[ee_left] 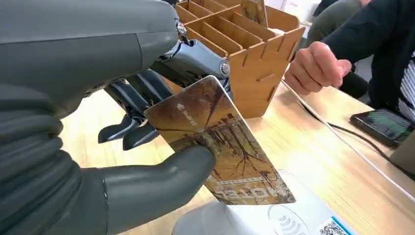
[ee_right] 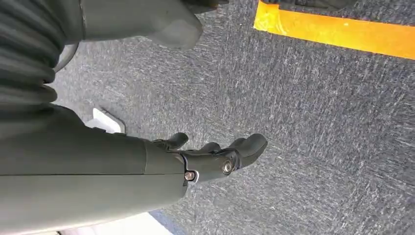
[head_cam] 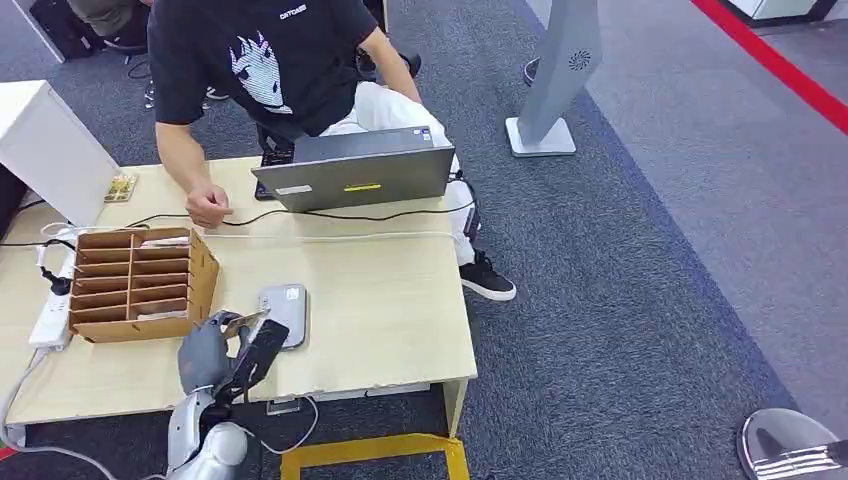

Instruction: Pass the card to the sensor for recognition and then transmit it.

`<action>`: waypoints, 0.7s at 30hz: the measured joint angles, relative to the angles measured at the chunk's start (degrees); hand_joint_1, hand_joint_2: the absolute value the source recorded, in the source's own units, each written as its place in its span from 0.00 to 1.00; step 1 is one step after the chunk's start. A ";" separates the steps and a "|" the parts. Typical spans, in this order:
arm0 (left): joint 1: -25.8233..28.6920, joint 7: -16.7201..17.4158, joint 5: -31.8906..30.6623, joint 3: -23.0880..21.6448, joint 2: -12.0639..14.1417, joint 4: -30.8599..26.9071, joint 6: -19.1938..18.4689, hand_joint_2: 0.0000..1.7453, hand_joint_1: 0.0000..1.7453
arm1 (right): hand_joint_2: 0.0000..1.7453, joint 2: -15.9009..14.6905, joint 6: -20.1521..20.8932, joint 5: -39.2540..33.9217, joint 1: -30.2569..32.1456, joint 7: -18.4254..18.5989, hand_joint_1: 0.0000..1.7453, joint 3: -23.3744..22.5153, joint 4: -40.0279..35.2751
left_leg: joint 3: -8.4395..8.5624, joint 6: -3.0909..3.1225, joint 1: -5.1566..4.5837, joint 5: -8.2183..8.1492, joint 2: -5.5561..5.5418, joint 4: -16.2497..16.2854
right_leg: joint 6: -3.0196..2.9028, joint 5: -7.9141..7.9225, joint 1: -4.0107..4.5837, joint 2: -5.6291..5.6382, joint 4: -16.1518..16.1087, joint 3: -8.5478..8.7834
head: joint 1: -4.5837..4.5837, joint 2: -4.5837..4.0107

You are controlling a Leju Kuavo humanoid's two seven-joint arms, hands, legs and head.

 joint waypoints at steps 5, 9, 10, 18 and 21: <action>1.13 -0.57 -0.48 0.00 0.61 -9.49 1.14 1.00 1.00 | 1.00 0.00 -0.20 -0.17 0.12 -0.07 0.00 -0.02 0.02 | -0.02 0.00 0.01 0.01 -0.01 0.00 | 0.00 0.00 0.00 0.00 0.01 -0.02 | 0.00 0.00; 0.70 0.97 -4.79 0.02 2.43 -19.42 2.56 1.00 1.00 | 1.00 0.00 -0.31 0.15 0.22 0.33 0.00 -0.02 0.02 | -0.02 0.00 0.02 0.01 0.00 0.00 | 0.00 0.00 0.01 0.01 0.01 -0.03 | -0.02 0.00; 0.19 1.93 -6.65 0.02 3.11 -21.76 2.58 1.00 1.00 | 1.00 0.00 -0.31 0.22 0.24 0.48 0.00 -0.02 0.02 | -0.02 -0.01 0.02 0.01 -0.01 0.00 | 0.00 0.00 0.01 0.00 0.02 -0.03 | 0.00 0.00; -9.25 11.32 -25.80 3.56 13.13 -30.01 0.76 1.00 1.00 | 1.00 -0.04 0.55 1.29 0.29 0.11 0.00 -0.02 0.00 | 0.02 -0.13 0.08 0.12 0.01 -0.01 | -0.06 0.04 0.08 0.02 0.10 -0.03 | -0.02 0.00; -11.58 13.12 -31.70 4.85 17.45 -28.80 1.25 1.00 1.00 | 1.00 -0.22 1.22 1.62 0.23 -0.09 0.00 -0.02 0.00 | 0.03 -0.13 0.08 0.13 0.01 -0.01 | -0.06 0.04 0.09 0.03 0.14 -0.04 | 0.00 0.00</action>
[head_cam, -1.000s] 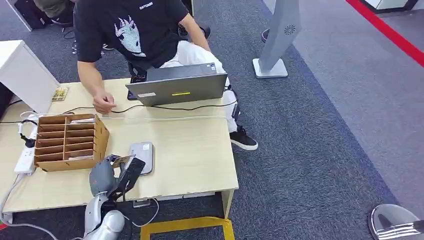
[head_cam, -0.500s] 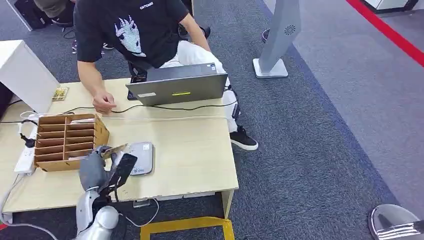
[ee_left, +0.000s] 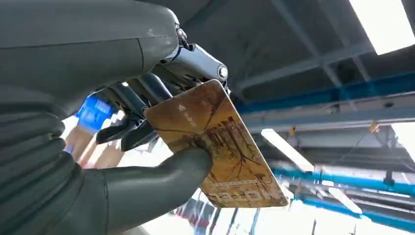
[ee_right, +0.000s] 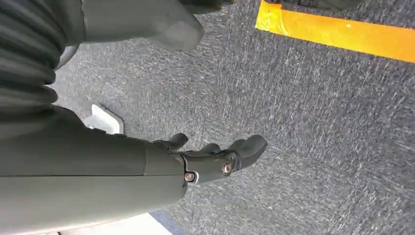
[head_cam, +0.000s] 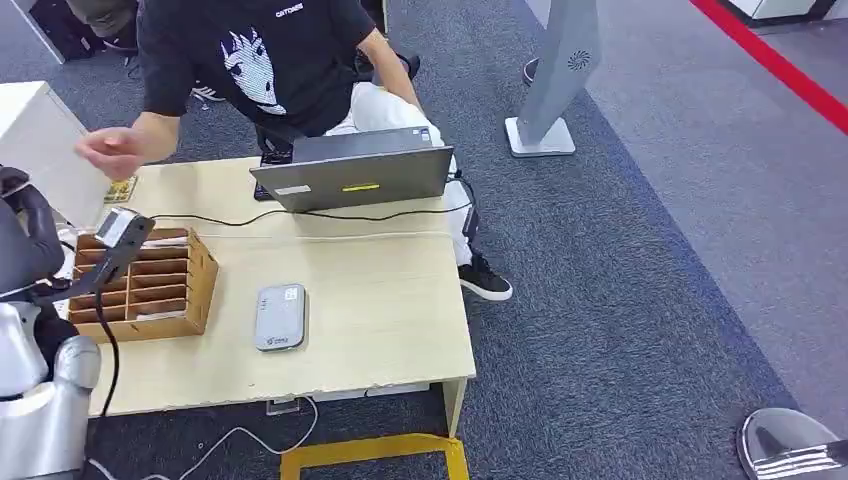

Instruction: Pass the card to the sensor for recognition and then transmit it.

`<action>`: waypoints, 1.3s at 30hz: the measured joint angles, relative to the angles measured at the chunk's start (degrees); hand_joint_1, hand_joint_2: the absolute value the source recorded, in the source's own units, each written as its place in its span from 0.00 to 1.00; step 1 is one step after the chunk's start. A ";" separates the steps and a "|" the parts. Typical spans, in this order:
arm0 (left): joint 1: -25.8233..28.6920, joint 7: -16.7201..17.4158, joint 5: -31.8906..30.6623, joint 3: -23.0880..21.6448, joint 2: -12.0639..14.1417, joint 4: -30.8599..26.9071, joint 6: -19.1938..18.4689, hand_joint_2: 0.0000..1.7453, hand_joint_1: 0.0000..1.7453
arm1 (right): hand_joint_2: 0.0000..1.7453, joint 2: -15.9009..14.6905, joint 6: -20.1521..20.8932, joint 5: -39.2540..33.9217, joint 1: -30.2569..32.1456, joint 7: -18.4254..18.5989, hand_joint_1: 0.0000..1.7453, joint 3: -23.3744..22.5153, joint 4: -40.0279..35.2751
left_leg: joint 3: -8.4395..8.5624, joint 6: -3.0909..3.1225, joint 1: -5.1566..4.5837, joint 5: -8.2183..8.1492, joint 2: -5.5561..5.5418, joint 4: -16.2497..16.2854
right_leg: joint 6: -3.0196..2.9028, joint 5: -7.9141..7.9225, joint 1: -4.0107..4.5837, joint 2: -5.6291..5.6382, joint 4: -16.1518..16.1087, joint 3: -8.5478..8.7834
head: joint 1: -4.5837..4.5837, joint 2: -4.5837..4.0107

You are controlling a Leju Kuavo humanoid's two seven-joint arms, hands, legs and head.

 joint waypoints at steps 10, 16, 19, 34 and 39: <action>-2.24 2.88 -1.57 4.04 6.25 6.97 4.00 1.00 1.00 | 1.00 -0.33 -0.39 -1.05 0.02 -0.81 0.00 0.00 -0.07 | -0.03 0.00 -0.02 0.00 0.00 0.00 | 0.00 0.00 0.02 0.00 0.00 -0.01 | 0.00 0.00; -1.61 1.48 -1.70 5.29 6.33 6.95 4.42 1.00 1.00 | 1.00 -0.33 -0.87 -1.03 0.01 -0.83 0.00 0.00 -0.07 | -0.03 0.00 -0.03 0.00 0.00 0.00 | 0.00 0.00 0.01 0.00 -0.01 -0.01 | 0.00 0.00; -1.09 0.76 -1.77 5.33 6.20 6.29 4.44 1.00 1.00 | 1.00 -0.33 -0.90 -1.03 0.00 -0.83 0.00 0.00 -0.07 | -0.03 0.00 -0.03 0.00 0.02 0.01 | 0.00 0.01 0.01 0.01 -0.01 -0.04 | -0.02 0.00; -0.72 -0.92 -1.53 5.33 4.08 4.06 4.46 1.00 0.00 | 1.00 -0.33 -0.92 -1.33 -0.10 -0.83 0.00 0.00 -0.07 | -0.18 0.00 -0.04 -0.02 0.14 0.01 | 0.00 0.01 0.01 0.14 -0.02 -0.25 | 0.00 0.00; -1.17 -3.02 1.08 4.43 2.31 3.36 2.09 1.00 0.00 | 1.00 -0.37 -0.92 -1.84 -0.08 -0.81 0.00 -0.07 -0.11 | -0.17 0.01 -0.04 0.00 0.13 0.02 | 0.00 0.04 0.01 0.13 -0.03 -0.25 | -0.02 0.00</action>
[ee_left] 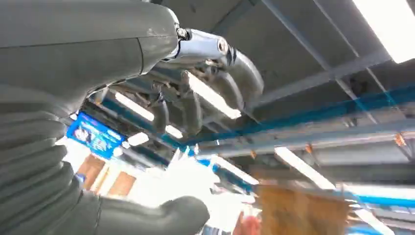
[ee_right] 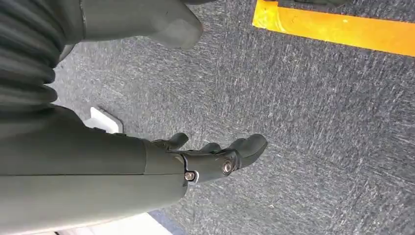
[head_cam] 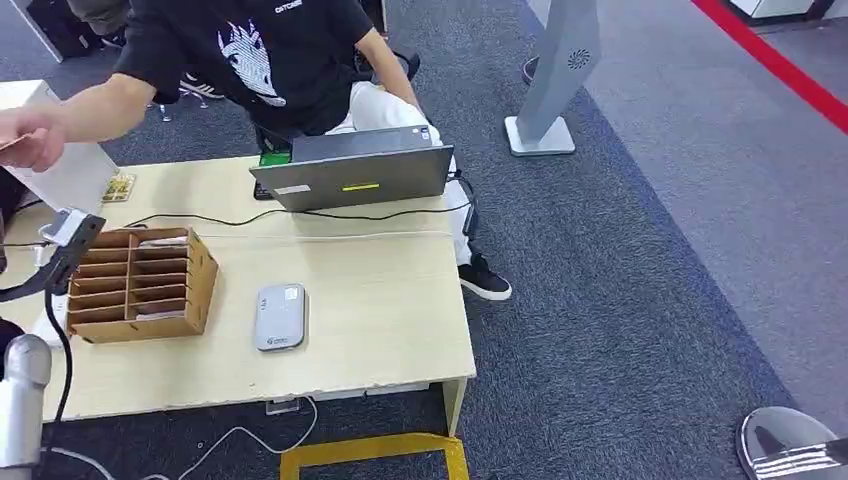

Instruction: Pass the card to the sensor for recognition and then transmit it.

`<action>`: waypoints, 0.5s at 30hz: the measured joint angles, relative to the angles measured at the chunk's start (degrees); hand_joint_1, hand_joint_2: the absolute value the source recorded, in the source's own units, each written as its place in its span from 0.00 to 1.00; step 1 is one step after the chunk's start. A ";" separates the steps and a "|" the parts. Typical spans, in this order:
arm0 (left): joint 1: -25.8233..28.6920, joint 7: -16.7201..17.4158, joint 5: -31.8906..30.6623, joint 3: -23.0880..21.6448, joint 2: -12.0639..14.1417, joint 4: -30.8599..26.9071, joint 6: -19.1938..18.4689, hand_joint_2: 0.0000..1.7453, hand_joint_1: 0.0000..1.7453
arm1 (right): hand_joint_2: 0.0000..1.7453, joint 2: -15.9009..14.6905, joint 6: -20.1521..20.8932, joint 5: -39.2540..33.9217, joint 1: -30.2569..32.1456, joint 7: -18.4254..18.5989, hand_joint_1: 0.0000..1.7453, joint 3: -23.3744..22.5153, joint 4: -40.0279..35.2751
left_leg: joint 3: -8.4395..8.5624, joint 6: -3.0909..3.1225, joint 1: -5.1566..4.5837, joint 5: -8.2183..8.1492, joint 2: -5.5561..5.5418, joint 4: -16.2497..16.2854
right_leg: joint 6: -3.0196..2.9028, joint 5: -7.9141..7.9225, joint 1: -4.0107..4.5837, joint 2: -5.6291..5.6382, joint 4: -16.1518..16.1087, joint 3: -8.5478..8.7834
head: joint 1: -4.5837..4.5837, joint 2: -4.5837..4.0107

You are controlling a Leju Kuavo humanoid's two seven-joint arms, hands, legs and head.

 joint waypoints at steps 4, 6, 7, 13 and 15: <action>2.53 -0.35 3.60 -3.47 -1.90 -7.13 -2.33 1.00 0.00 | 1.00 0.00 -0.42 -0.94 0.14 0.15 0.00 -0.52 -0.02 | 0.01 0.00 -0.03 0.00 0.13 0.00 | -0.01 0.07 -0.02 0.10 0.00 0.01 | 0.02 0.00; 5.93 -0.35 4.62 -5.52 -2.49 -12.59 -1.49 1.00 0.00 | 1.00 0.00 -0.68 -1.20 0.40 0.15 0.00 -0.87 -0.02 | 0.01 0.00 -0.06 -0.01 0.15 0.00 | 0.00 0.06 -0.06 0.13 0.00 0.00 | 0.00 0.00; 8.01 -0.30 5.16 -6.30 -2.64 -15.02 -1.08 1.00 0.00 | 1.00 0.00 -0.83 -1.38 0.55 0.13 0.00 -0.98 -0.02 | 0.01 0.01 -0.06 -0.02 0.14 0.00 | 0.01 0.05 -0.12 0.14 0.00 -0.01 | 0.02 0.00; 16.19 -0.35 14.09 -7.01 -1.46 -26.39 -7.05 1.00 0.00 | 1.00 0.02 -1.44 -2.75 1.38 -0.20 0.00 -2.21 -0.02 | -0.01 -0.03 -0.03 -0.07 0.11 -0.03 | 0.01 -0.03 -0.11 0.11 0.00 -0.05 | 0.00 0.00; 17.80 -1.55 21.11 -7.01 -0.63 -29.73 -13.09 1.00 0.00 | 1.00 0.04 -1.64 -2.99 1.57 0.02 0.00 -2.80 -0.02 | -0.02 -0.04 -0.01 -0.06 0.11 -0.03 | 0.01 -0.02 -0.09 0.11 0.00 -0.07 | 0.00 0.00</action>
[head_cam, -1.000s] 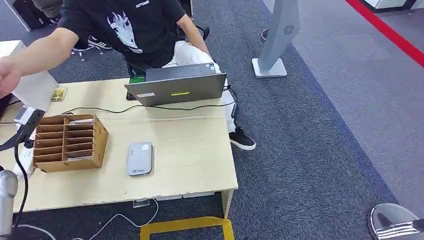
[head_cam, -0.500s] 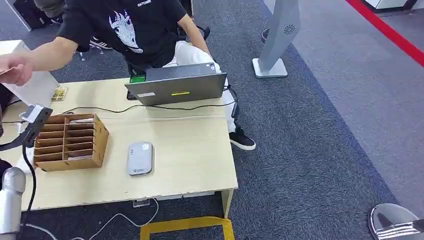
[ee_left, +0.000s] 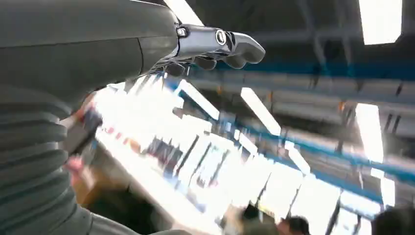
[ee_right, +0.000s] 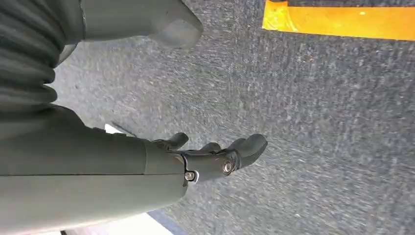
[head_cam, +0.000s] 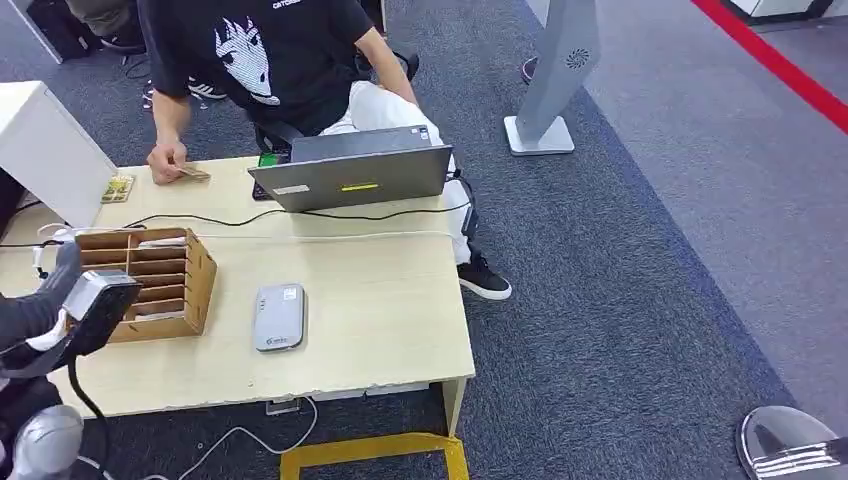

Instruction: Pass the card to the sensor for recognition and then transmit it.

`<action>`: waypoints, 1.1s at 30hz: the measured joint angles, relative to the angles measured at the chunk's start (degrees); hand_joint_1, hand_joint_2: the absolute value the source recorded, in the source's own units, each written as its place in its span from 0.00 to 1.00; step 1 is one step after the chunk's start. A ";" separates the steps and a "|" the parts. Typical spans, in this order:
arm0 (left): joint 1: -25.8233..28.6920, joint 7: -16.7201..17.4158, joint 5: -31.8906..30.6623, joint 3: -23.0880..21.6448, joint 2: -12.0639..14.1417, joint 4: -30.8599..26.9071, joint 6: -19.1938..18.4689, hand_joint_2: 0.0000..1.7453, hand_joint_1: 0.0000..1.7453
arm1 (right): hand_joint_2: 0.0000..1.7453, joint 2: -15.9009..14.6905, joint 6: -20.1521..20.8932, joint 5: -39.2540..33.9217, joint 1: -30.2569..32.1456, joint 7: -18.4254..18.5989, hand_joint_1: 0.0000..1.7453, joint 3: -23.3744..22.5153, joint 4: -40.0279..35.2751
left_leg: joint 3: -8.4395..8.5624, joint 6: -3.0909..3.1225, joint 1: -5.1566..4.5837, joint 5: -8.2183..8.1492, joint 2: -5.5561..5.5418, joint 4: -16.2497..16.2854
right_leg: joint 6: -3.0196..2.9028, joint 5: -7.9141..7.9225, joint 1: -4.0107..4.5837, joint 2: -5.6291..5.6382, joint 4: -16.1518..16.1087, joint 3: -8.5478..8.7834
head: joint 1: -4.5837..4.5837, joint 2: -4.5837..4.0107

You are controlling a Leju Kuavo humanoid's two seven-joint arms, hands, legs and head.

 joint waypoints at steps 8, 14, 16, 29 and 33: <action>5.98 -2.47 9.79 -0.72 0.87 -10.83 -6.59 1.00 0.00 | 1.00 0.37 -0.50 -0.20 0.53 -0.02 0.00 -1.38 -0.04 | 0.02 0.00 -0.02 0.02 0.00 0.00 | -0.03 0.04 0.04 -0.02 0.01 0.05 | -0.04 0.00; 14.01 1.35 11.76 -0.27 3.56 -12.17 -16.65 1.00 0.00 | 1.00 0.72 -0.48 -0.42 0.54 0.33 0.00 -2.73 -0.28 | -0.01 -0.01 0.02 0.01 -0.01 0.00 | 0.00 0.00 0.03 -0.03 0.01 0.01 | -0.02 0.00; 15.19 2.70 11.08 0.54 5.63 -12.10 -20.64 1.00 0.00 | 1.00 0.72 -0.16 -0.11 0.62 0.38 0.00 -2.97 -0.31 | -0.02 -0.01 0.03 0.01 -0.02 -0.01 | -0.01 0.00 0.05 -0.05 0.01 0.01 | -0.02 0.00; 15.16 7.60 0.04 5.20 11.52 -7.75 -22.74 1.00 0.00 | 1.00 0.72 0.61 0.92 0.66 0.46 0.00 -3.50 -0.33 | -0.01 -0.03 0.02 0.06 -0.05 -0.01 | -0.03 0.02 0.08 -0.08 0.03 0.03 | -0.02 0.00; 12.15 7.64 -1.25 6.12 11.82 -1.95 -22.72 1.00 0.00 | 1.00 0.72 1.27 1.51 0.55 -0.06 0.00 -3.67 -0.33 | -0.01 -0.03 0.02 0.06 -0.06 -0.01 | -0.03 0.03 0.07 -0.09 0.03 0.04 | -0.02 0.00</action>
